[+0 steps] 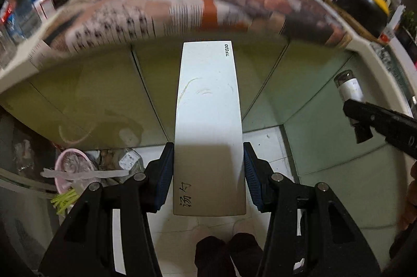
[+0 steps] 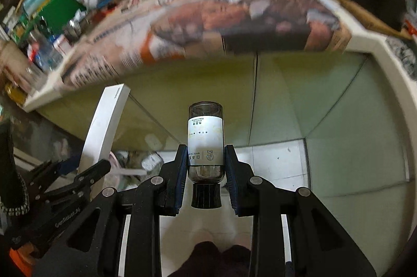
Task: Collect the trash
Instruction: 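Carry the brown bottle and white paper strip down toward the white bucket, then open the right tool while the left tool opens, dropping bottle and strip into the bucket, then raise both open tools back toward the counter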
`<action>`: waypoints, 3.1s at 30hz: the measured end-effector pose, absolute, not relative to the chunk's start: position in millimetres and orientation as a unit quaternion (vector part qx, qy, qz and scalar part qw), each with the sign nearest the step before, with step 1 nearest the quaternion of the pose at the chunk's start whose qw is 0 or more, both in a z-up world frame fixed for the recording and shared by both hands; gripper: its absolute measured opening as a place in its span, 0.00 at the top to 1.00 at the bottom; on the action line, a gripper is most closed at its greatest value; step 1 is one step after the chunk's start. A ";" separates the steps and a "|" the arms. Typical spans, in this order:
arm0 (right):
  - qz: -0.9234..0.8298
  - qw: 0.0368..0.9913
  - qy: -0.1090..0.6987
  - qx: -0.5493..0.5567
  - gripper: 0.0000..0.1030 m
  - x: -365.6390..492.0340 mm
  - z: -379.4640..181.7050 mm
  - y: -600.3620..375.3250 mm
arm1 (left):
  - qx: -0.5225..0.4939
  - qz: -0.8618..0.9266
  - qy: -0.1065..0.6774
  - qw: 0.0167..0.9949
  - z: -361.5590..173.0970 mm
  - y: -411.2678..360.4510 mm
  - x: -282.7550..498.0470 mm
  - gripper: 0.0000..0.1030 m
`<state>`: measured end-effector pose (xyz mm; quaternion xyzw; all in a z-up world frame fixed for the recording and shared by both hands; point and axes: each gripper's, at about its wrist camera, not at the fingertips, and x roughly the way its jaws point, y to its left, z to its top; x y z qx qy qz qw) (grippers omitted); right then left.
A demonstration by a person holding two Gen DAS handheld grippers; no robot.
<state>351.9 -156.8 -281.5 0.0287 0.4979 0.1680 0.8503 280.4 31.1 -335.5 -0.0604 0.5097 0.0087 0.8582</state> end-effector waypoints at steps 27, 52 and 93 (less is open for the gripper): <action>0.176 0.778 0.603 0.021 0.75 433.4 -725.8 -135.2 | -0.103 -0.074 0.637 0.760 -817.1 10.3 340.4 0.52; 0.184 0.766 0.614 0.046 0.63 445.8 -697.1 -158.9 | -0.087 -0.069 0.627 0.771 -759.4 -3.2 349.5 0.48; 0.175 0.952 0.249 0.023 0.29 378.0 -35.3 -163.5 | -0.038 0.025 0.249 0.968 -42.6 69.7 313.9 0.15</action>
